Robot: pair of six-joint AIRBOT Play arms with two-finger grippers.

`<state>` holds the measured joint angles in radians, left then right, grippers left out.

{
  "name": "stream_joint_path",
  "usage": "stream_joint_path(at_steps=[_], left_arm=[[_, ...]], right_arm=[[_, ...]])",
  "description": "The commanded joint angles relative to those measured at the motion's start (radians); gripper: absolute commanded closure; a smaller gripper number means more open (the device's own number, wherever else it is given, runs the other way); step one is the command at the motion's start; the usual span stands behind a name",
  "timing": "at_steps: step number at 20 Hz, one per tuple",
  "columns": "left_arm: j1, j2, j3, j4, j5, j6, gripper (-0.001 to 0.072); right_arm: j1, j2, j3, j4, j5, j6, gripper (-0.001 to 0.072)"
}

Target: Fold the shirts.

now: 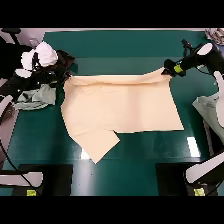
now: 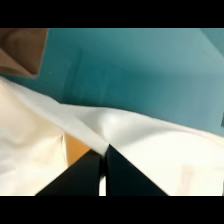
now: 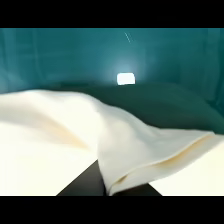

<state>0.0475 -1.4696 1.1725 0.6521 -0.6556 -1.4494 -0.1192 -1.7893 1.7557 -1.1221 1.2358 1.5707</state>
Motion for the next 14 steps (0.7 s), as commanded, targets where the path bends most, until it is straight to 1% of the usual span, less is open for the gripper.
stream_joint_path(at_steps=[1, 5, 10, 11, 12, 14], left_arm=[[0.005, 0.003, 0.001, 0.044, -0.076, 0.022, 0.0673], [0.002, 0.001, -0.002, 0.186, -0.132, 0.016, 0.0673], [0.002, -0.010, -0.002, 0.225, -0.229, 0.019, 0.0666], [0.002, -0.010, -0.002, 0.234, -0.241, 0.019, 0.0475], [0.002, -0.010, -0.002, 0.237, -0.252, 0.022, 0.0393], [0.002, -0.010, -0.002, 0.237, -0.278, 0.051, 0.0394]], right_arm=[[-0.001, -0.008, 0.004, -0.041, 0.107, -0.009, 0.0681], [0.026, -0.008, -0.058, -0.105, 0.100, -0.009, 0.0681], [0.047, -0.008, -0.118, -0.112, 0.077, -0.009, 0.0680], [0.047, -0.008, -0.117, -0.113, 0.071, -0.009, 0.0680], [0.046, -0.008, -0.117, -0.113, 0.066, -0.009, 0.0680], [0.045, -0.008, -0.116, -0.113, 0.065, -0.009, 0.0680]])
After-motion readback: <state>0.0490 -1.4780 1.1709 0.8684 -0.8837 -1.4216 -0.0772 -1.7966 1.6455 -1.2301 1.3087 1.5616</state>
